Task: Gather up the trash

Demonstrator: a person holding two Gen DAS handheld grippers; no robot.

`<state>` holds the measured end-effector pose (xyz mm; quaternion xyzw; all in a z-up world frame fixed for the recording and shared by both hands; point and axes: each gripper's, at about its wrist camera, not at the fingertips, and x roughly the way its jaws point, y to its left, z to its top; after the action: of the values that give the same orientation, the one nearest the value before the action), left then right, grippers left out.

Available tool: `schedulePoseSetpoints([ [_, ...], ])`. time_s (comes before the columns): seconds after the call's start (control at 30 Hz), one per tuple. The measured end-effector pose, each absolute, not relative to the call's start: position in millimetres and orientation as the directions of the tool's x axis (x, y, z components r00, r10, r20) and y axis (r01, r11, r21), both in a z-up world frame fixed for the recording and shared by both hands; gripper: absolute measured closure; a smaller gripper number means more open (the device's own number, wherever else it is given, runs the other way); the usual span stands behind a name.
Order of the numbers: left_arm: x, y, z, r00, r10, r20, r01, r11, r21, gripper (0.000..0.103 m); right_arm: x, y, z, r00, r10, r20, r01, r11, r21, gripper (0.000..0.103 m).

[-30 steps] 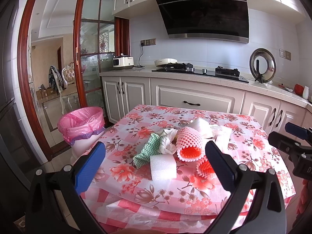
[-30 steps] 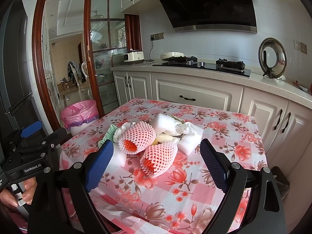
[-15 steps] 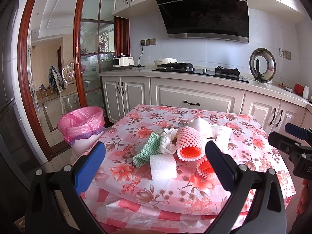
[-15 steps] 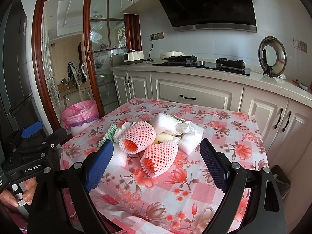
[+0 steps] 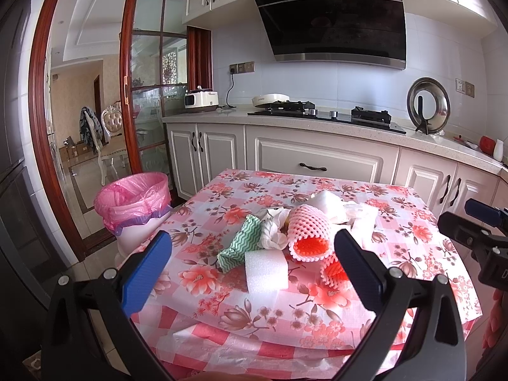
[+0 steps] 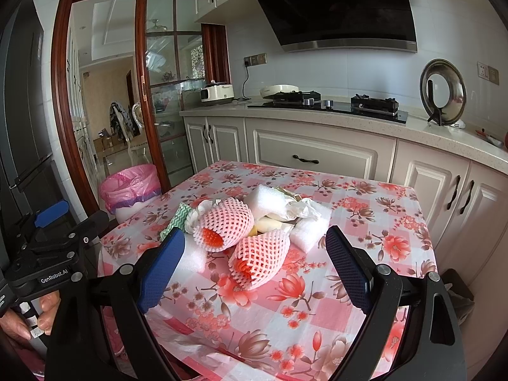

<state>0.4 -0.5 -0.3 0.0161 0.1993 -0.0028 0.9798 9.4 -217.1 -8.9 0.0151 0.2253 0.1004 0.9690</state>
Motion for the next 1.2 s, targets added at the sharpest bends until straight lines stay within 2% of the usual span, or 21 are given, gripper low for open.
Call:
schedulePoseSetpoints([
  [0.37, 7, 9, -8, 0.909, 0.004, -0.416, 0.003, 1.0, 0.016, 0.004, 11, -218, -8, 0.875, 0.202, -0.439, -0.187, 0.979, 0.079, 0.018],
  [0.73, 52, 41, -25, 0.852, 0.011, -0.523, -0.056, 0.996, -0.07, 0.004, 56, -224, -52, 0.823, 0.179, -0.539, -0.139, 0.984, 0.115, 0.018],
  [1.2, 134, 48, -104, 0.746, -0.021, -0.665, 0.016, 1.0, -0.012, 0.006, 141, -216, -115, 0.728, 0.219, -0.65, -0.107, 0.972, 0.208, 0.018],
])
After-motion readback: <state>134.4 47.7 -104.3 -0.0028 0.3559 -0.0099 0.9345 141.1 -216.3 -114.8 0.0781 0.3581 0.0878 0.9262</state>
